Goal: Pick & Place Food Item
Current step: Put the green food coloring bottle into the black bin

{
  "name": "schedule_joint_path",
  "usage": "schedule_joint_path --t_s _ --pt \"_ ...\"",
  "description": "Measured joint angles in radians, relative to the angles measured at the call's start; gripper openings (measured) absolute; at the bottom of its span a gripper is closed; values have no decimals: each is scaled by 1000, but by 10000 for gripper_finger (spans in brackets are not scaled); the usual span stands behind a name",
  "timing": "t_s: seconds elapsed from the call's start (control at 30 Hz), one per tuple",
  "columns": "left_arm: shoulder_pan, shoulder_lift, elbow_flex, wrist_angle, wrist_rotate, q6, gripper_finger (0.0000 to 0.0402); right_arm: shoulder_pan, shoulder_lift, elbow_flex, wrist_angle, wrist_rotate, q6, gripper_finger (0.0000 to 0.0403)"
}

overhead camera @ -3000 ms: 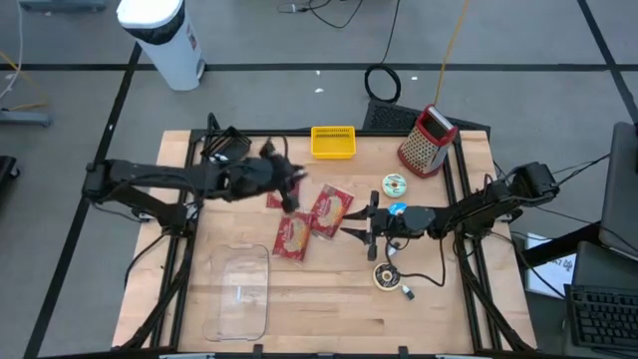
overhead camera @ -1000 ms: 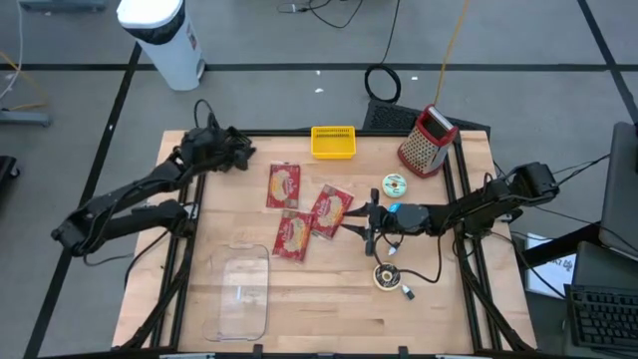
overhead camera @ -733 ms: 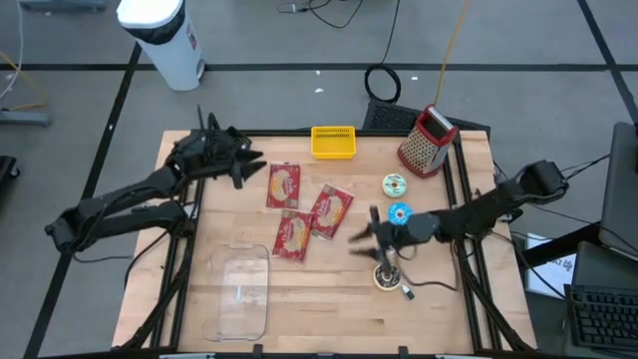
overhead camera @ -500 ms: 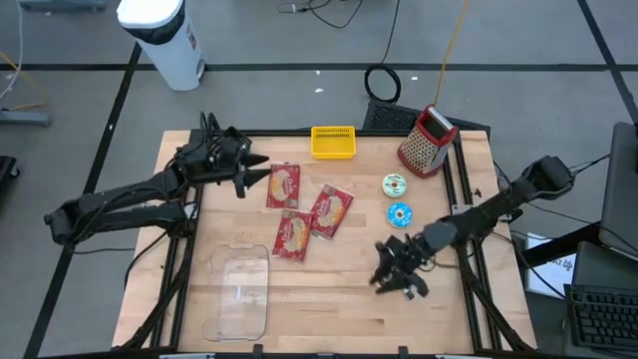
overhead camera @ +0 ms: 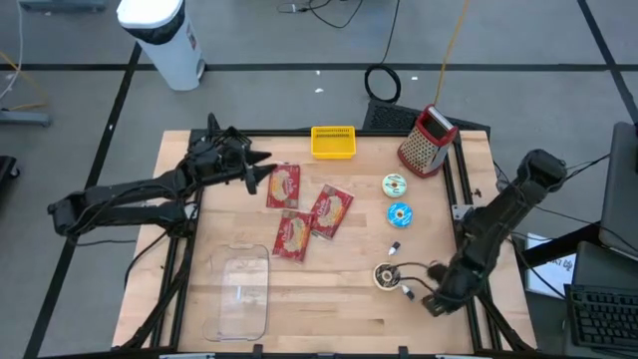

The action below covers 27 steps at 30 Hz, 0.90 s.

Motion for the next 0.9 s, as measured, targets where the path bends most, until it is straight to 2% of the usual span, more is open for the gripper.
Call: schedule_joint_path --t_s 0.03,0.1,0.2,0.3,0.37,0.4,0.47,0.63,0.83,0.9 --pt "0 8 0 0 0 0 255 20 0 0 -73 -2 39 81" --pt "0 21 0 0 0 0 255 56 -1 0 -179 101 78 74" --pt "0 38 0 0 0 -1 255 107 0 0 -231 465 67 68" --pt "0 53 0 0 0 -3 255 142 0 0 -158 867 -48 66" --pt "0 64 0 1 0 -3 255 159 0 0 -77 1044 -161 67" --pt "0 67 0 1 0 -3 255 160 -1 0 -37 1079 -221 67" --pt "0 67 0 2 0 -3 255 149 3 0 36 1085 -316 67" --pt "0 66 0 4 0 -2 255 97 81 0 160 1007 -485 53" --pt "0 66 0 3 0 1 255 44 171 0 196 779 -479 37" --pt "0 66 0 3 0 5 255 41 167 0 178 751 -467 30"
